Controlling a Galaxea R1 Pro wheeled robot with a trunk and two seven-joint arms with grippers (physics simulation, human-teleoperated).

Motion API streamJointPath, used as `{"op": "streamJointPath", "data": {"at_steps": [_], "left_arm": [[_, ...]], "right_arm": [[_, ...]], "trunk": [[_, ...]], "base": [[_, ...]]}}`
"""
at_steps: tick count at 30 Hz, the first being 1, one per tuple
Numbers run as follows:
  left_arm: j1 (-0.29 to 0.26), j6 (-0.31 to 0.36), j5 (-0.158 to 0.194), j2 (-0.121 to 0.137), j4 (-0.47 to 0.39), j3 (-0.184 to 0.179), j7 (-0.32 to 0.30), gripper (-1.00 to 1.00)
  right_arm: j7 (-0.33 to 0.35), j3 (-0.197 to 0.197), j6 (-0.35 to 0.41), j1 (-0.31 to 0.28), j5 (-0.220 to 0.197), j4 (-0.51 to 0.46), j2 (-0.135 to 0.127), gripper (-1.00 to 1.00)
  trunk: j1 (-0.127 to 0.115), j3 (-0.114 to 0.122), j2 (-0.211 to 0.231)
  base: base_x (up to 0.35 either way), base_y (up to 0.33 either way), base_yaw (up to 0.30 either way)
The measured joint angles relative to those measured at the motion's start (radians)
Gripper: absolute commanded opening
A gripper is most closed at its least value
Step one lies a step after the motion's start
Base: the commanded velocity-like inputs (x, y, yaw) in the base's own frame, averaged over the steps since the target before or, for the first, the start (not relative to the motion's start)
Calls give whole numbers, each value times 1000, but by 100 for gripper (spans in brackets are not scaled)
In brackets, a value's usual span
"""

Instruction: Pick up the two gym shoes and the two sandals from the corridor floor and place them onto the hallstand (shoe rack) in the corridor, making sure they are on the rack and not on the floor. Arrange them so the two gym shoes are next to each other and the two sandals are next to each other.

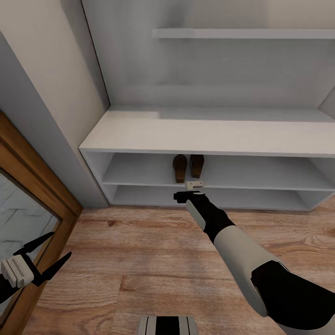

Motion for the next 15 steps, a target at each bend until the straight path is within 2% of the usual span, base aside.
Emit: {"op": "streamJointPath", "data": {"at_steps": [15], "left_arm": [[0,0,0,0,0,0,0,100]], "right_arm": [[0,0,0,1,0,0,0,100]], "trunk": [[0,0,0]], "base": [[0,0,0]]}}
